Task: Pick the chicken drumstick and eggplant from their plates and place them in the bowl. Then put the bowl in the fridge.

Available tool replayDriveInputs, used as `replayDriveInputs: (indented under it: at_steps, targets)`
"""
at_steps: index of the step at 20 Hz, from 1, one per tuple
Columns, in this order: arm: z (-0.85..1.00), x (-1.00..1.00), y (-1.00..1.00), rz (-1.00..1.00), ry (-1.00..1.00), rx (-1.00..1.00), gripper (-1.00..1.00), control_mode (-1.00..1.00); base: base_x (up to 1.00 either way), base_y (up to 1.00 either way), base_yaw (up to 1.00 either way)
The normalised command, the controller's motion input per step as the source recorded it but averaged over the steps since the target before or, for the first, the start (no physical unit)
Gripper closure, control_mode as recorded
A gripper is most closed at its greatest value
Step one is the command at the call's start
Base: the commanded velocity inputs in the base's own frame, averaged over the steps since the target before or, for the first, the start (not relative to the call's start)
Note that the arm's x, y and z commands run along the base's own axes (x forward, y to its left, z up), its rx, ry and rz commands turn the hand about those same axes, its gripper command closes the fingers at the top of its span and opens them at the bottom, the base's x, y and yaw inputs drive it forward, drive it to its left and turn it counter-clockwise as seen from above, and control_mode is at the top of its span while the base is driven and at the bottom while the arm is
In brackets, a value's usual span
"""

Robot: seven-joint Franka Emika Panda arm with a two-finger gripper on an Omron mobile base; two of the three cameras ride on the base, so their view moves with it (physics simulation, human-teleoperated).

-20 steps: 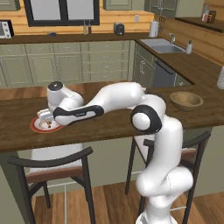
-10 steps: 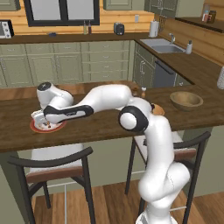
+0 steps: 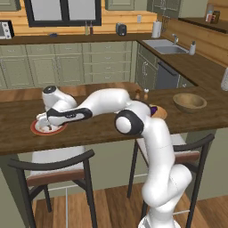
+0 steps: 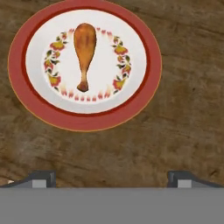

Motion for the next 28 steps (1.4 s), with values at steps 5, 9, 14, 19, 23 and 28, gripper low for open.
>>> replayDriveInputs:
  at_steps: [5,9,14,19,23,28]
  targets:
    - [-0.31,0.53,0.22,0.00,0.00,0.02,-1.00,-1.00,0.00,0.00,0.00]
    - [-0.05,0.54,0.27,0.00,0.00,0.00,-1.00,-1.00,0.00,0.00,0.00]
    - [-0.20,0.46,0.27,0.00,0.00,0.00,-1.00,-1.00,0.00,0.00,0.00]
    - [-0.32,0.32,0.28,0.00,0.00,0.00,-1.00,-1.00,0.00,0.00,0.00]
    - [-0.30,0.35,0.14,0.00,0.00,0.01,-1.00,-1.00,0.00,0.00,0.00]
    - [-0.47,0.17,0.06,0.00,0.02,0.05,-1.00,-1.00,0.00,0.00,0.00]
